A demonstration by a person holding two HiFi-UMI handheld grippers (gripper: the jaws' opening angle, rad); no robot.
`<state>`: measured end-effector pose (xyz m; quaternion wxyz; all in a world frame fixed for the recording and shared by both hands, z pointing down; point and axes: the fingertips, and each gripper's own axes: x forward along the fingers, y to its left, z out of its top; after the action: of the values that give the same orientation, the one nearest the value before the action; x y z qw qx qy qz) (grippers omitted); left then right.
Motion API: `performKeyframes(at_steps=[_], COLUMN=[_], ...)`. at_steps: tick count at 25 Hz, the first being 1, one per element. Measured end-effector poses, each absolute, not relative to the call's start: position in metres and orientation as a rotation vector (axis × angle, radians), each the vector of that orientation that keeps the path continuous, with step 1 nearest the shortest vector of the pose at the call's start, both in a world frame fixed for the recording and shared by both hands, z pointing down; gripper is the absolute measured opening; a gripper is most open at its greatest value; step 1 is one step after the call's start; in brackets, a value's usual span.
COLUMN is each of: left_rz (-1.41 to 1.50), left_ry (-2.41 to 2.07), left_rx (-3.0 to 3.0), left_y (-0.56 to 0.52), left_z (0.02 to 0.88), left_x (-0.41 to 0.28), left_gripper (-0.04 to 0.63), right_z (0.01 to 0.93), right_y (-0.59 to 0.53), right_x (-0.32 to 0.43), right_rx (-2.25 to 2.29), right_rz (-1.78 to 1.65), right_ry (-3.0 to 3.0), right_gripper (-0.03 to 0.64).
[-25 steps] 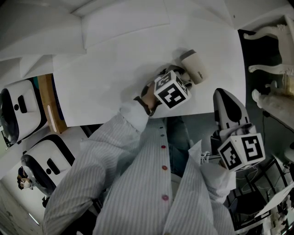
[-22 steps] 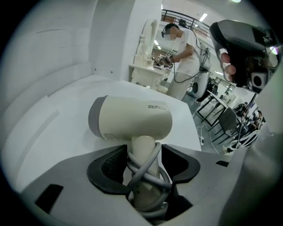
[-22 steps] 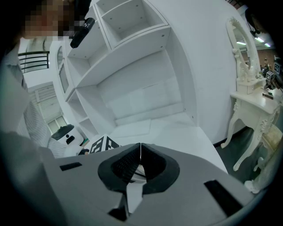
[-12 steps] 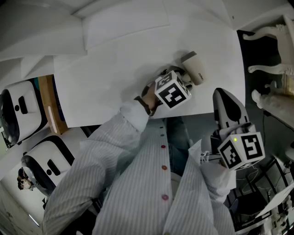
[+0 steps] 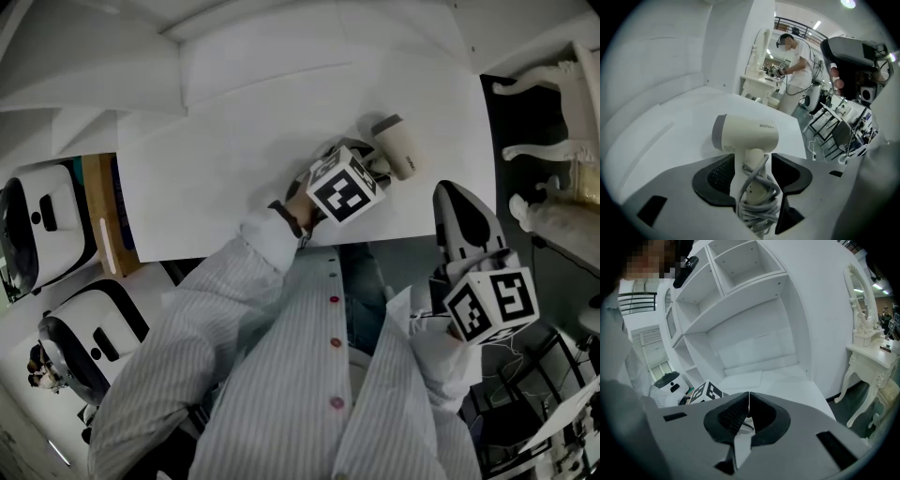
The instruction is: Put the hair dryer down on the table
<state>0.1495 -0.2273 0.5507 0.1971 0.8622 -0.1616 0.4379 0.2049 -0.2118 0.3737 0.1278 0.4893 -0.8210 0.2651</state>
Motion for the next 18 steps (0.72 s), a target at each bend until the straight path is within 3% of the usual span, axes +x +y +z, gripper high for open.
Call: performKeyframes(at_steps=[9,18], left_rz=[1.131,0.813], left_ry=[-0.494,-0.538], left_rx=[2.470,2.578], left_y=[-0.228,-0.225], left_z=[0.508,0.414], left_x=[0.143,0.140], left_gripper=[0.250,0.244], right_z=[0.350,0.320], right_y=[-0.207,-0.205], right_x=[0.200,0.187], right_rx=[1.424,1.369], right_rz=[0.694,0.594], right_ry=[-2.423,-2.457], right_gripper=[0.012,0.012])
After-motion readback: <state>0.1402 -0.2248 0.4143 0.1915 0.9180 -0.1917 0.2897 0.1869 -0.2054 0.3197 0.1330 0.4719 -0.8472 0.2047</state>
